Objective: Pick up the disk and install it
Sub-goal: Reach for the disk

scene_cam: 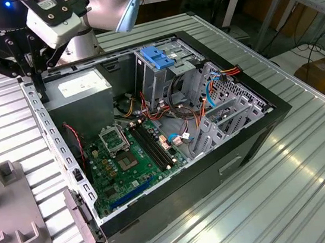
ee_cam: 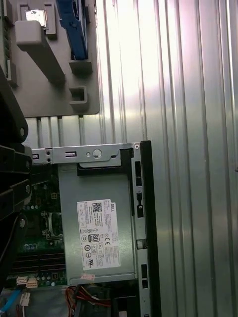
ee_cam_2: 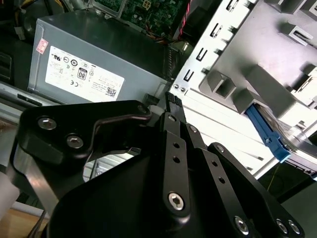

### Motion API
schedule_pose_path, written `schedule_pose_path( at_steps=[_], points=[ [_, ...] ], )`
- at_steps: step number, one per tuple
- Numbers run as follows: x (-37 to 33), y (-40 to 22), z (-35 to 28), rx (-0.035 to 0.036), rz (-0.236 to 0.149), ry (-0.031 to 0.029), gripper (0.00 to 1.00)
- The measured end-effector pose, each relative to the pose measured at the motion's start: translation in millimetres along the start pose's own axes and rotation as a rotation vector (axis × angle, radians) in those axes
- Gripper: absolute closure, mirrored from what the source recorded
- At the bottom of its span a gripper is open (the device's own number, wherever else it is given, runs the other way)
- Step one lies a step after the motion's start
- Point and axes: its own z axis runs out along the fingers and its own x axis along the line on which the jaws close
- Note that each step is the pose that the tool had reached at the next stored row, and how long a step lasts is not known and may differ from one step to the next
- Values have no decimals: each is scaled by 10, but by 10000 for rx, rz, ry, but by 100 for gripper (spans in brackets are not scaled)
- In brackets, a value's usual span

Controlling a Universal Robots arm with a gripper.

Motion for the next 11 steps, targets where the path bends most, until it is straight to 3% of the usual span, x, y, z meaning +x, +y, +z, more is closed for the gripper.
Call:
schedule_pose_path(
  at_steps=[11],
  points=[
    [200, -15, -6, 1, 0, 1, 90]
  ],
)
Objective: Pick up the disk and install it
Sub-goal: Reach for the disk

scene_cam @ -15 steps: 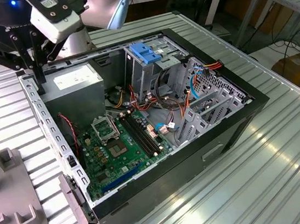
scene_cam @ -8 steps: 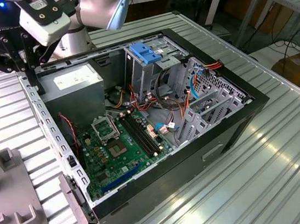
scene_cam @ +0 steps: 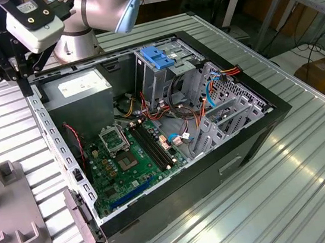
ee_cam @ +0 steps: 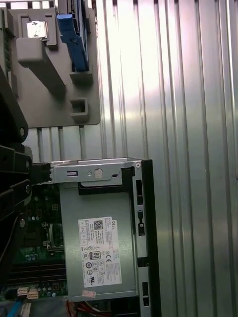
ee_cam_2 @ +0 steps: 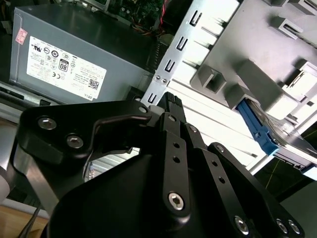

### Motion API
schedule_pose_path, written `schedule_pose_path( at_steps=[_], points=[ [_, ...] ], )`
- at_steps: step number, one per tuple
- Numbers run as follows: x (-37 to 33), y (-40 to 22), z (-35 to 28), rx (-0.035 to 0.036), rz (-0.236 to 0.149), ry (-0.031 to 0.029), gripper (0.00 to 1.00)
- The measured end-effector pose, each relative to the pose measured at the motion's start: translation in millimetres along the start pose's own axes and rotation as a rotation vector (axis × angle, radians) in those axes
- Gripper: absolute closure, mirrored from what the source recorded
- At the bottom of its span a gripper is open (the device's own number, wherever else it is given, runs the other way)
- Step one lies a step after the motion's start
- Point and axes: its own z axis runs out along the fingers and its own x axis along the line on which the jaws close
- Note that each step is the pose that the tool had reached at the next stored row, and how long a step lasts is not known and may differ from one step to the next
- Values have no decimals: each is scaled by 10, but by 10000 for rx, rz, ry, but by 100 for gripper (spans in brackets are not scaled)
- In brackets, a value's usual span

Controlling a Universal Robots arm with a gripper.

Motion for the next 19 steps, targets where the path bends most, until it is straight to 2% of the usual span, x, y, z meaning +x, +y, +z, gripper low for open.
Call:
schedule_pose_path(
  at_steps=[2, 5, 13, 15, 19],
  points=[
    [32, -2, -1, 0, -1, 0, 90],
    [133, -10, -3, 0, 0, -1, 90],
    [286, -2, -7, 0, 1, 0, 90],
    [377, 8, -9, 0, -1, 0, 90],
    [474, 39, -9, 0, 1, 0, 90]
  ],
)
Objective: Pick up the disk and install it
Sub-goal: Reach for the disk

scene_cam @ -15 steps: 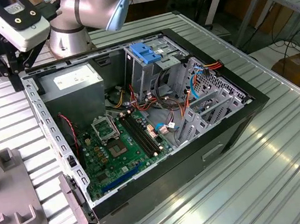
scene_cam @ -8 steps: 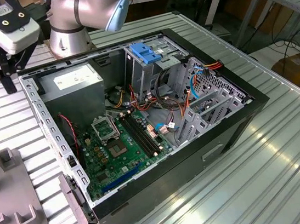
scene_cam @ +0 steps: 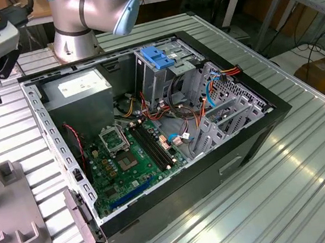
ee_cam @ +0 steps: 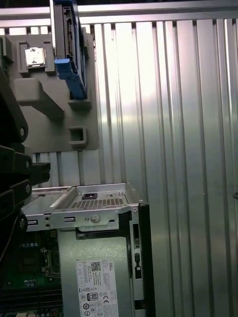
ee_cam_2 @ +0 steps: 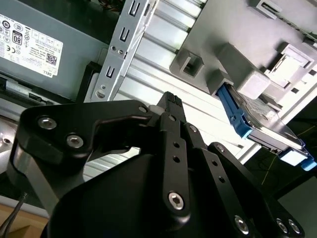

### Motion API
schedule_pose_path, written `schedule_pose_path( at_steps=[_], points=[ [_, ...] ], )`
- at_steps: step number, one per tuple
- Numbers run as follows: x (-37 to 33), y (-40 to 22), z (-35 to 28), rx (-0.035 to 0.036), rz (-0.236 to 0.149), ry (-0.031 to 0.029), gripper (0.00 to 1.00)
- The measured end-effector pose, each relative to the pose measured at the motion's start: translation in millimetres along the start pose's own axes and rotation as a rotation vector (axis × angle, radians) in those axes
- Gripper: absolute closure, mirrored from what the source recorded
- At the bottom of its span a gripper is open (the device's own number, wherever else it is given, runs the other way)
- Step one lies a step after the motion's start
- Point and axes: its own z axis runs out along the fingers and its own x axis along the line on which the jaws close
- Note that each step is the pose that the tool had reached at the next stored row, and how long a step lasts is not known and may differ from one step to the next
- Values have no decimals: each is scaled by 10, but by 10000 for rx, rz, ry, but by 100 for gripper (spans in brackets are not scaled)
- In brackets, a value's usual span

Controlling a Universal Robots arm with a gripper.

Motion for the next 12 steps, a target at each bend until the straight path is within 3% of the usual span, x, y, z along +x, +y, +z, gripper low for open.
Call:
schedule_pose_path(
  at_steps=[11, 12],
  points=[
    [236, 114, 0, 1, 1, 1, 90],
    [283, 134, 1, 0, 3, 0, 90]
  ],
)
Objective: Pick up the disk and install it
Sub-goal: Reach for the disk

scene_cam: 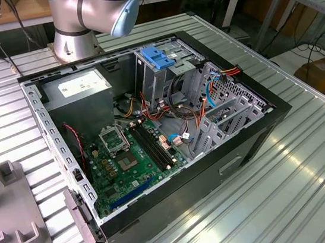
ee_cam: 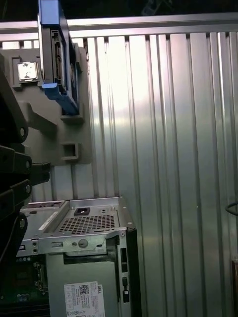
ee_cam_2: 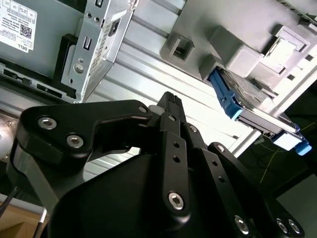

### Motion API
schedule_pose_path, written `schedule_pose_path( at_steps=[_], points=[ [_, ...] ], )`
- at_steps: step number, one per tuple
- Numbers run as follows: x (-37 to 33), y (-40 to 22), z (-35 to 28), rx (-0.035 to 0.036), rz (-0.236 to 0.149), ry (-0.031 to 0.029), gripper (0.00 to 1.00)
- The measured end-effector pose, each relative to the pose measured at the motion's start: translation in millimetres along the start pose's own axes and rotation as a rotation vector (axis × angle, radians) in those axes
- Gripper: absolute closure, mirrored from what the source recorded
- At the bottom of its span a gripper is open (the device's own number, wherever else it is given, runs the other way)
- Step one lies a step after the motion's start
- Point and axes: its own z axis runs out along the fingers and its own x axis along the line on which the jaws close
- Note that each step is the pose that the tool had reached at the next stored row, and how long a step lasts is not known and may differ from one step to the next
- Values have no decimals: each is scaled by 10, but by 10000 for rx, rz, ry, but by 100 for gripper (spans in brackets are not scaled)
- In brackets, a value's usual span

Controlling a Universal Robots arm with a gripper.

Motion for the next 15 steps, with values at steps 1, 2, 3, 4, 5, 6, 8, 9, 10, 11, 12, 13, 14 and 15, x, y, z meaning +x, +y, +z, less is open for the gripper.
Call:
schedule_pose_path(
  at_steps=[1, 2, 3, 4, 5, 6, 8, 9, 10, 11, 12, 13, 14, 15],
  points=[
    [36, 14, 0, 0, 0, 0, 90],
    [74, 27, -1, 0, -1, 1, 90],
    [112, 40, 0, 0, -1, 0, 90],
    [155, 54, 0, 0, 0, 0, 90],
    [199, 61, -1, 0, 1, 0, 90],
    [223, 63, -1, 0, 0, -1, 90],
    [336, 66, -5, 1, -1, 1, 90],
    [382, 64, -5, 0, -3, 1, 90],
    [426, 61, -6, -1, -41, 2, 90],
    [444, 60, -7, -4, -160, 7, 90],
    [451, 59, -7, -8, -306, 13, 90],
    [451, 59, -7, -11, -444, 19, 90],
    [457, 60, -7, -13, -545, 24, 90],
    [491, 57, -8, -14, -602, 28, 90]
  ],
)
